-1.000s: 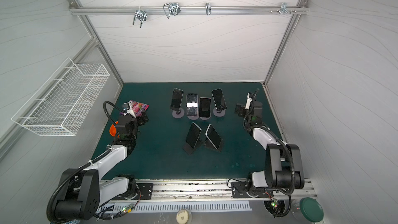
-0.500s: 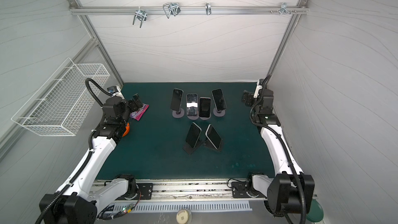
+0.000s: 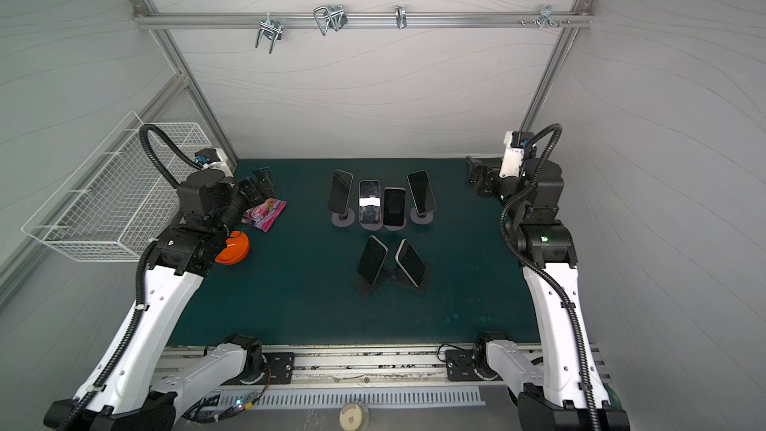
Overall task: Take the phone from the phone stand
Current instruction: 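Raise both arms and swing the grippers toward the two phones on black stands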
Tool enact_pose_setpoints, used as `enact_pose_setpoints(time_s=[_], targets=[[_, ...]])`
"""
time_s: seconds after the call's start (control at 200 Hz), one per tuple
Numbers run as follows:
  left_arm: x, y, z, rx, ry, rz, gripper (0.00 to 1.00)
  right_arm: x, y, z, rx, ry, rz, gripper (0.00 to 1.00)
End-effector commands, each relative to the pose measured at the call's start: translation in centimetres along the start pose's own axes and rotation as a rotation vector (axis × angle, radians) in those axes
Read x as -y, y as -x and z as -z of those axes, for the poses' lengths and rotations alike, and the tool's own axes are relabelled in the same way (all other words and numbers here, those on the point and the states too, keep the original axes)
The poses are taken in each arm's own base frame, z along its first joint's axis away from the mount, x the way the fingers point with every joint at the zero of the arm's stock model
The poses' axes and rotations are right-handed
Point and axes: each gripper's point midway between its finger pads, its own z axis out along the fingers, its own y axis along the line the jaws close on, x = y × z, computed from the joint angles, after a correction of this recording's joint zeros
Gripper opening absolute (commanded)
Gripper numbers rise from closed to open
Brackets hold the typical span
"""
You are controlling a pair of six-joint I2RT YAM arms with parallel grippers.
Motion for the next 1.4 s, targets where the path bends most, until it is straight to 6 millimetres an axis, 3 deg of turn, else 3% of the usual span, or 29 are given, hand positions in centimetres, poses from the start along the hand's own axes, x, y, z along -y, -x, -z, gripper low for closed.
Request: enact_pose_setpoints(time_s=[0.0, 0.235, 0.375, 0.535, 0.69, 1.015, 1.21, 1.395], targets=[[1.7, -0.6, 1.9, -0.044, -0.064, -0.010, 0.99, -4.6, -1.0, 2.3, -0.079, 0.208, -0.066, 0.97], [5.3, -4.3, 4.7, -0.184, -0.244, -0.034, 0.94, -9.6, -4.2, 6.3, -0.259, 0.407, -0.189, 0.83], [7.0, -7.3, 6.3, -0.280, -0.358, -0.115, 0.93, -12.1, -7.5, 8.7, -0.407, 0.481, -0.240, 0.77], [7.5, -9.5, 7.4, -0.335, -0.425, -0.181, 0.93, -14.4, -11.4, 11.2, -0.566, 0.527, -0.228, 0.76], [7.8, -10.4, 8.2, -0.355, -0.491, -0.244, 0.93, -15.6, -13.0, 12.4, -0.645, 0.548, -0.176, 0.75], [9.1, -13.7, 11.2, -0.408, -0.741, -0.398, 0.99, -17.6, -16.3, 11.9, -0.704, 0.646, 0.037, 0.78], [8.2, -16.4, 11.0, -0.403, -0.779, -0.463, 0.99, -16.0, -16.8, 10.3, -0.689, 0.529, 0.058, 0.78], [8.5, -18.6, 10.5, -0.422, -0.837, -0.432, 0.98, -16.5, -17.5, 10.2, -0.700, 0.544, 0.010, 0.76]])
